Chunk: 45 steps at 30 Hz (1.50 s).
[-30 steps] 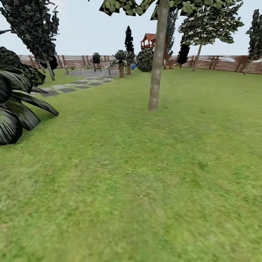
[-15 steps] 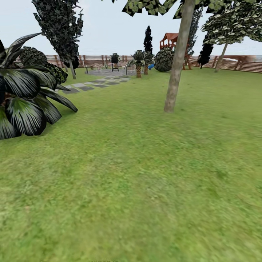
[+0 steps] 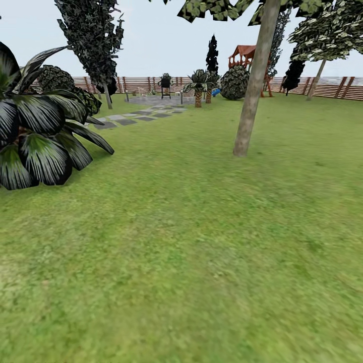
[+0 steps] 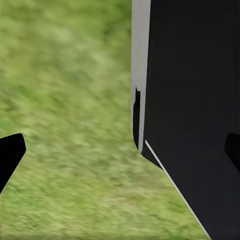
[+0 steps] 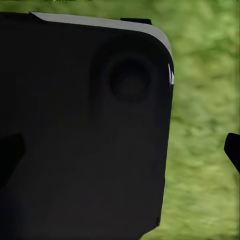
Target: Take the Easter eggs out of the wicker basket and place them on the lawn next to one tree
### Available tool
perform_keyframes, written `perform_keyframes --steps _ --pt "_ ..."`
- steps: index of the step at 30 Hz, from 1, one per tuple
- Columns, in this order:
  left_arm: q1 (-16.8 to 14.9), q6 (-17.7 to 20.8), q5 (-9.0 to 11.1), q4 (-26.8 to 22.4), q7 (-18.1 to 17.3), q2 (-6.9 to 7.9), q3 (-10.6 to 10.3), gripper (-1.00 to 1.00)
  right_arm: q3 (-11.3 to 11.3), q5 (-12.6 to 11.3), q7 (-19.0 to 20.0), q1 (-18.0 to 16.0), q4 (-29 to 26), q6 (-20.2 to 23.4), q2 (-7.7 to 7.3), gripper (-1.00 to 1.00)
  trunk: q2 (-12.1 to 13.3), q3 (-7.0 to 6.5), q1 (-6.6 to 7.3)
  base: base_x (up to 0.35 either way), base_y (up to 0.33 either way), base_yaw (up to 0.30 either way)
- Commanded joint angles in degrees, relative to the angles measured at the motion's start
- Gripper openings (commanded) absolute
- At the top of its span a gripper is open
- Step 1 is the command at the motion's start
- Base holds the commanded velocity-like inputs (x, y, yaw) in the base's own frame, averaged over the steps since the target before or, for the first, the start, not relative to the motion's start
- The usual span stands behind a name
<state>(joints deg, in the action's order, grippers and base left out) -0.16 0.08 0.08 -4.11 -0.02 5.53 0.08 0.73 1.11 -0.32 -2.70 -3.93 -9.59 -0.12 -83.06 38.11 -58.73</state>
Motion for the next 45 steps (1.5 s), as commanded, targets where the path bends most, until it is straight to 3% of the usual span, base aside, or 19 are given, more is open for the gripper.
perform_keyframes --steps 1,11,20,23,26,45 --pt "-0.02 0.01 0.01 -0.02 -0.03 0.00 0.00 1.00 0.06 0.12 -0.07 -0.03 0.02 -0.17 0.01 1.00 -0.02 0.04 0.00 0.000 0.000 0.000" --pt "-0.01 0.01 0.08 -0.09 -0.04 -0.14 0.15 1.00 0.07 0.29 0.17 -0.03 -0.33 -0.25 -0.12 1.00 -0.02 0.04 0.00 0.000 0.000 0.000" --pt "0.00 -0.07 0.07 -0.94 -0.14 -3.17 0.14 1.00 0.06 0.34 0.21 -0.03 -0.29 -0.22 0.10 1.00 -0.02 0.04 0.00 0.000 0.000 0.000" --pt "-0.02 -0.07 0.13 -2.86 -0.22 -5.26 0.17 1.00 0.06 0.37 0.22 -0.03 -0.34 -0.30 0.07 1.00 -0.02 0.04 0.00 0.000 0.000 0.000" --pt "-0.02 0.05 0.10 -3.70 -0.41 -6.34 0.21 1.00 0.06 0.38 0.23 -0.03 -0.33 -0.33 0.11 1.00 -0.02 0.04 0.00 0.083 0.000 0.000" --pt "-0.02 -0.03 0.36 -3.29 -0.60 -5.97 0.44 1.00 0.06 0.32 0.14 -0.03 -0.28 -0.34 0.09 1.00 -0.02 0.18 0.00 0.323 0.000 0.074"
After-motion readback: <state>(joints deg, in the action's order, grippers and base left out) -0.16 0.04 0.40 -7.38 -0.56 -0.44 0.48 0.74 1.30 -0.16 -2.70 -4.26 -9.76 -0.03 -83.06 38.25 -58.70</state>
